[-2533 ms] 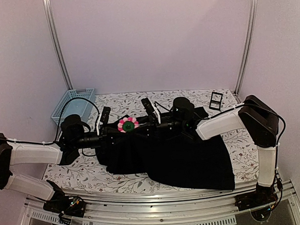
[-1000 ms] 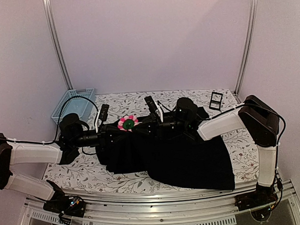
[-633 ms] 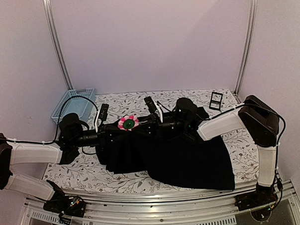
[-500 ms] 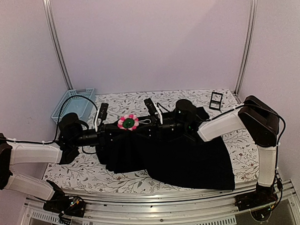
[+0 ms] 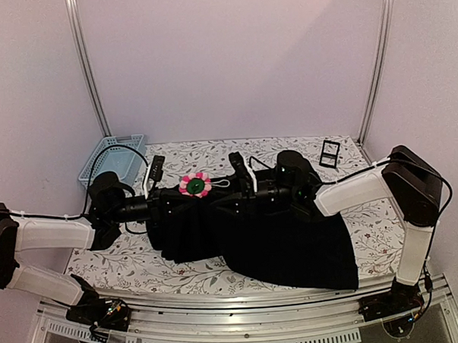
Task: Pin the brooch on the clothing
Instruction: Pin the flattened clothing at the center of the board.
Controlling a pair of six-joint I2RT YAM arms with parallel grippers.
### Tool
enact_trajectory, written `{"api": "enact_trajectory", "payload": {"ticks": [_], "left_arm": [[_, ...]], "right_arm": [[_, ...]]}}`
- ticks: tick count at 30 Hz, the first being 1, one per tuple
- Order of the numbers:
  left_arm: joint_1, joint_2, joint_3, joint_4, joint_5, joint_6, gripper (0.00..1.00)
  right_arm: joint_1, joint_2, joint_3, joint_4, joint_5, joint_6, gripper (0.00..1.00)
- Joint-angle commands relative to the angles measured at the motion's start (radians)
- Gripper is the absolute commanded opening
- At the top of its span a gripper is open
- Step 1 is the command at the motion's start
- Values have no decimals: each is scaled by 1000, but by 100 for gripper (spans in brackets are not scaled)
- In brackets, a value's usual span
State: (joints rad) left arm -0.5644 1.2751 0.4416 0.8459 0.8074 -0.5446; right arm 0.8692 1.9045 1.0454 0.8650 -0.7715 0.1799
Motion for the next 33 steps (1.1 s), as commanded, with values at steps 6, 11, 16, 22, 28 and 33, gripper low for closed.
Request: {"api": "enact_trajectory", "payload": {"ticks": [6, 11, 16, 22, 28, 33], "left_arm": [[6, -11, 13, 58, 2, -9, 0], [2, -9, 11, 60, 14, -2, 0], [-3, -9, 11, 70, 17, 1, 0], [-3, -9, 12, 70, 14, 5, 0], [-3, -3, 14, 70, 15, 10, 0], [-3, 3, 12, 63, 15, 13, 0]], "right_arm": [[36, 40, 29, 145, 5, 9, 41], [36, 64, 40, 225, 1, 59, 53], [43, 104, 101, 226, -18, 49, 54], [48, 135, 127, 233, -44, 59, 37], [49, 146, 153, 242, -57, 64, 25], [50, 156, 177, 236, -69, 66, 19]]}}
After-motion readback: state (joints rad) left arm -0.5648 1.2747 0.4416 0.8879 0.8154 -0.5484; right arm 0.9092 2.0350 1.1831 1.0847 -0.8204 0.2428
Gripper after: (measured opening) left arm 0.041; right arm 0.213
